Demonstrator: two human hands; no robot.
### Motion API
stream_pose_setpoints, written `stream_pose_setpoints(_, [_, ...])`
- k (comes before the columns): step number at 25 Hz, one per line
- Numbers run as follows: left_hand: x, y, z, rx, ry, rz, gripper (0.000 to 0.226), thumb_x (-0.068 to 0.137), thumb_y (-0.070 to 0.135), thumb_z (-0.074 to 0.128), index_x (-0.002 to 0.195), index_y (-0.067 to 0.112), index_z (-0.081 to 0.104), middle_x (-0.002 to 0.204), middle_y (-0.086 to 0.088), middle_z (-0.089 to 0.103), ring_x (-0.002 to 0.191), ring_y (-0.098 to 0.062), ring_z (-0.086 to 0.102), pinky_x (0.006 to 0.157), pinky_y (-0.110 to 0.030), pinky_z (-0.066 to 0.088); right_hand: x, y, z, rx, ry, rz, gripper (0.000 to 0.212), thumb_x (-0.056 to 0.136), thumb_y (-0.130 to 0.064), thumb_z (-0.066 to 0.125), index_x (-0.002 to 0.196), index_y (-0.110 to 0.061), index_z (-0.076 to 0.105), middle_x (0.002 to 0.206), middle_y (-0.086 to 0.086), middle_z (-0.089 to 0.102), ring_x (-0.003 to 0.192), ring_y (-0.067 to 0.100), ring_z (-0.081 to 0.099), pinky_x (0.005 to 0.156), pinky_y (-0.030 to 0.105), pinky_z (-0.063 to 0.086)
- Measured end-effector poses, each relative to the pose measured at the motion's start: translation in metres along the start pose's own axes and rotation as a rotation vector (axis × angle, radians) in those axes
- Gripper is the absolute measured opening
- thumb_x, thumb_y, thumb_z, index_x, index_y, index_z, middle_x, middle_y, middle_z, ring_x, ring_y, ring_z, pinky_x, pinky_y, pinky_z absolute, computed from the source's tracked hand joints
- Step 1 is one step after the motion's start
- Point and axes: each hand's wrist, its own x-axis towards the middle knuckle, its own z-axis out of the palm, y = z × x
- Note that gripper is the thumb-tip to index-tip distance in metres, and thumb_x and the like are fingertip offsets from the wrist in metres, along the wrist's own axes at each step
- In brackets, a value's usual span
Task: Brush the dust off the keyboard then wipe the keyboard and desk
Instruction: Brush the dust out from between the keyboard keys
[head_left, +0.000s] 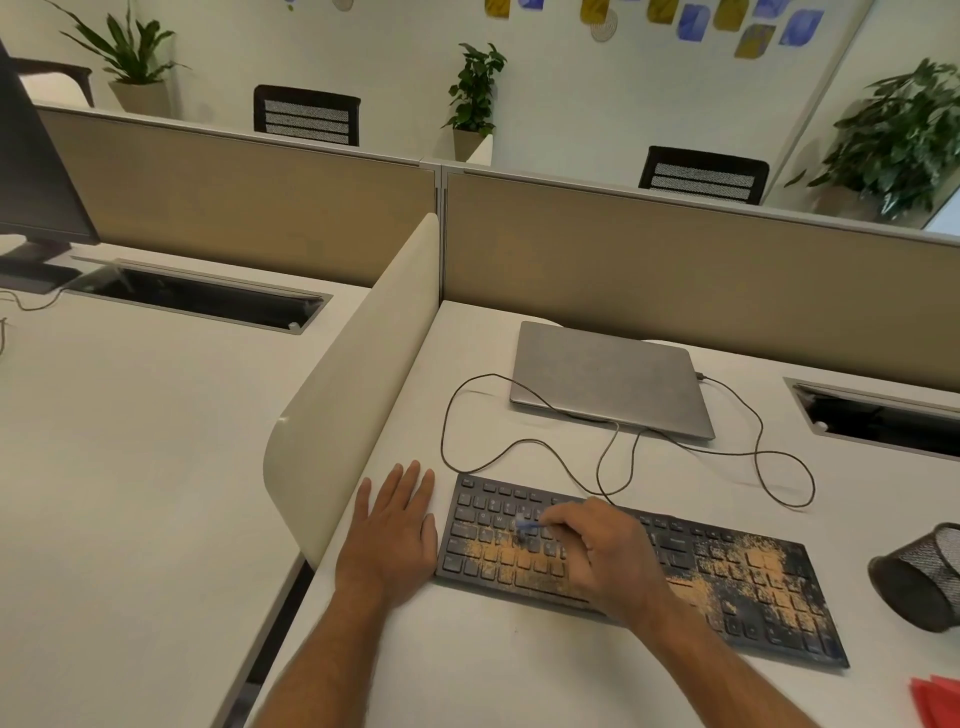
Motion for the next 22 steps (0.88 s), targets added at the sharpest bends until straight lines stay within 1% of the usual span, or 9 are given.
stream_pose_setpoints(4, [0.001,-0.001,0.001,0.008,-0.009,0.002,0.071,0.092,0.046,0.006,0.159,0.023,0.016,0.167,0.004,0.008,0.154,-0.014,-0.001,0.125,-0.048,-0.003,0.001,-0.005,0.004,-0.043,-0.026,-0.071,0.017,0.090,-0.030,0.049,0.098,-0.028,0.065,0.071,-0.011,0.059,0.062,0.005,0.049,0.048,0.028,0.047])
stream_pose_setpoints(7, [0.000,-0.001,0.001,0.012,-0.020,0.001,0.072,0.092,0.046,0.003,0.160,0.024,0.012,0.167,0.005,0.004,0.154,-0.013,-0.005,0.125,-0.047,-0.005,0.004,-0.006,0.008,0.001,0.004,-0.006,0.018,0.090,-0.029,0.050,0.101,-0.029,0.065,0.073,-0.011,0.059,0.064,0.005,0.048,0.051,0.026,0.047])
stream_pose_setpoints(10, [0.000,0.000,0.001,0.011,-0.015,0.000,0.072,0.092,0.046,0.005,0.160,0.023,0.012,0.167,0.005,0.004,0.154,-0.013,-0.004,0.125,-0.048,-0.004,0.006,-0.010,0.012,-0.023,-0.021,-0.053,0.018,0.087,-0.026,0.053,0.101,-0.030,0.063,0.072,-0.010,0.059,0.064,0.006,0.049,0.050,0.029,0.048])
stream_pose_setpoints(13, [-0.001,0.000,0.000,0.014,-0.026,-0.003,0.072,0.092,0.046,0.003,0.160,0.024,0.010,0.167,0.005,0.002,0.154,-0.013,-0.006,0.125,-0.047,-0.006,0.011,-0.014,0.012,0.019,0.023,-0.017,0.020,0.089,-0.030,0.049,0.100,-0.026,0.065,0.071,-0.009,0.060,0.063,0.007,0.051,0.049,0.028,0.048])
stream_pose_setpoints(16, [-0.001,0.000,0.000,0.007,-0.021,-0.006,0.072,0.091,0.046,0.004,0.160,0.024,0.012,0.167,0.005,0.005,0.154,-0.013,-0.005,0.125,-0.047,-0.006,0.011,-0.018,0.016,-0.020,-0.021,-0.064,0.020,0.088,-0.029,0.048,0.100,-0.028,0.065,0.073,-0.010,0.061,0.064,0.006,0.050,0.048,0.029,0.049])
stream_pose_setpoints(19, [-0.001,0.001,-0.002,0.027,-0.035,-0.005,0.074,0.090,0.047,-0.001,0.160,0.025,0.008,0.167,0.006,0.000,0.154,-0.013,-0.008,0.124,-0.046,-0.008,0.015,-0.019,0.019,0.029,0.005,-0.018,0.021,0.089,-0.031,0.047,0.100,-0.028,0.065,0.072,-0.009,0.060,0.064,0.007,0.050,0.050,0.028,0.048])
stream_pose_setpoints(22, [0.000,0.002,-0.002,0.020,-0.019,-0.007,0.075,0.089,0.046,0.000,0.160,0.025,0.012,0.168,0.005,0.004,0.154,-0.013,-0.005,0.124,-0.045,-0.009,0.017,-0.022,0.020,0.012,-0.013,-0.042,0.017,0.089,-0.031,0.049,0.099,-0.030,0.063,0.071,-0.010,0.059,0.063,0.006,0.049,0.049,0.030,0.048])
